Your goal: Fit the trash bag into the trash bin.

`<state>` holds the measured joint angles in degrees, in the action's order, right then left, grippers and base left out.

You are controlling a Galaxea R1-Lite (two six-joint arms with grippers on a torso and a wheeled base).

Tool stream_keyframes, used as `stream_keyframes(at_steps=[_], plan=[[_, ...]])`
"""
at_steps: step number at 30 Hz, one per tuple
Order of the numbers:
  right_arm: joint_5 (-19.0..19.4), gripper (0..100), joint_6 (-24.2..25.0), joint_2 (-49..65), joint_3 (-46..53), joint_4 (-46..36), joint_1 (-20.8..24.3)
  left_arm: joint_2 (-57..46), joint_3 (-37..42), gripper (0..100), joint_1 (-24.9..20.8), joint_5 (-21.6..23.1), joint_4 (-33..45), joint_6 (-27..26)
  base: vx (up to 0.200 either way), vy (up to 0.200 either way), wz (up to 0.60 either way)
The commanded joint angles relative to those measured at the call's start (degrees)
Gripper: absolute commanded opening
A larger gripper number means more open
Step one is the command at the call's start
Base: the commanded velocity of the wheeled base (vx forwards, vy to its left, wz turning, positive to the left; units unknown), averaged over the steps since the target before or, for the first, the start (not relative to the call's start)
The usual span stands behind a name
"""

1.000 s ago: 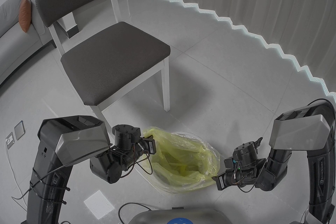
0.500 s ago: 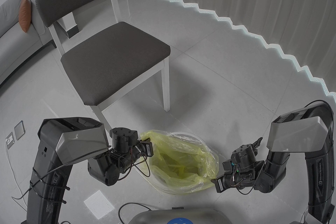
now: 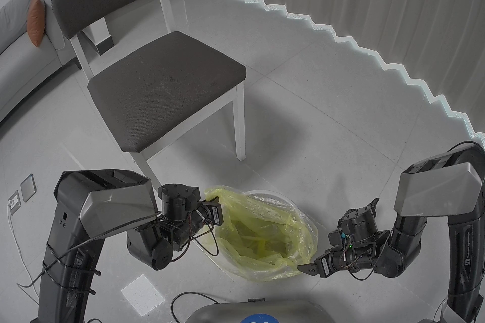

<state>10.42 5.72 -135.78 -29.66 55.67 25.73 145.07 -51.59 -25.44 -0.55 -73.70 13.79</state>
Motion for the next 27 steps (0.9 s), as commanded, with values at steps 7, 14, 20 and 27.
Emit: stream_keyframes(at_steps=[7, 14, 20, 27], plan=[[0.04, 100, -0.18, 4.65, 0.48, -0.13, -0.69, -0.22, 0.53, 0, -0.93, -0.15, -1.09, 0.45, 0.000, 0.000, 0.00], [0.04, 100, -0.62, 10.53, -3.39, -5.58, -0.95, 0.83, 2.81, 0, -0.84, -0.42, -4.34, 0.54, 0.000, 0.000, 0.00], [0.04, 100, -0.62, 11.33, -11.30, -15.16, 1.16, 1.71, 2.46, 0, -0.40, -0.51, -5.75, 0.71, 0.000, 0.000, 0.00], [-0.14, 100, -0.71, 9.83, -22.11, -23.77, 3.97, 1.62, 1.76, 100, -0.31, 0.02, -5.75, 0.71, 0.000, 0.000, 0.00]])
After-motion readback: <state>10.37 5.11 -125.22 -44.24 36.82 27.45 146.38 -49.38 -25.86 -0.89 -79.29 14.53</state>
